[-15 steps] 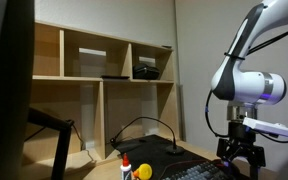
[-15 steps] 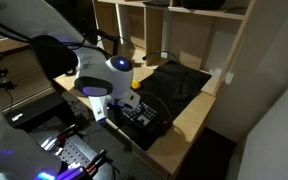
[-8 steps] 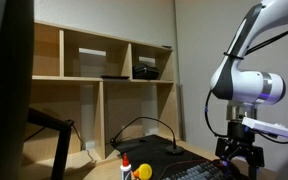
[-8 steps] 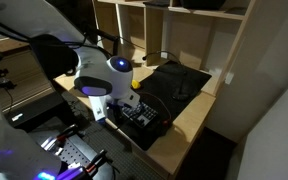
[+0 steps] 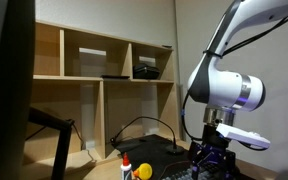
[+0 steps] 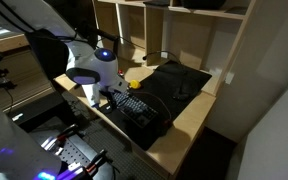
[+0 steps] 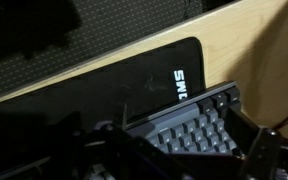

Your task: Push the space key on the keyboard

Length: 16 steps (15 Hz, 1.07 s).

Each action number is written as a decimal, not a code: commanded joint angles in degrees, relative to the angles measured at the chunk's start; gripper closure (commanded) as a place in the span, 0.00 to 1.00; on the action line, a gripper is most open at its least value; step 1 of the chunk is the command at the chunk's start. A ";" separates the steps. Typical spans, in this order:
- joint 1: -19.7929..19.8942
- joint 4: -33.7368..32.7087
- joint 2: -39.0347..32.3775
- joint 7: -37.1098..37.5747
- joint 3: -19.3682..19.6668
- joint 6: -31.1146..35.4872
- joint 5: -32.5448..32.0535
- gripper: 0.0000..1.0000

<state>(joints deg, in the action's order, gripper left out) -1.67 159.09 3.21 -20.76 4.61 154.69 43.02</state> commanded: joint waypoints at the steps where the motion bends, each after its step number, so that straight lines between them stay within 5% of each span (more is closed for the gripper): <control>1: -0.15 -0.02 -0.04 0.09 0.01 -0.09 0.00 0.00; 4: 0.15 -0.02 0.00 0.02 0.56 -0.11 -0.04 0.00; 9: -1.93 -2.68 -6.82 -7.04 -0.45 6.63 15.65 0.00; 11: -1.75 -3.22 -10.58 -5.03 -0.17 9.67 15.91 0.00; 12: -1.70 -1.33 -5.83 -5.19 0.01 6.90 14.12 0.00; 16: -1.71 -1.53 -6.69 -5.14 0.04 7.29 14.12 0.00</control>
<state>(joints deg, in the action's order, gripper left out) -3.38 157.56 -3.47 -25.90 4.64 161.98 57.14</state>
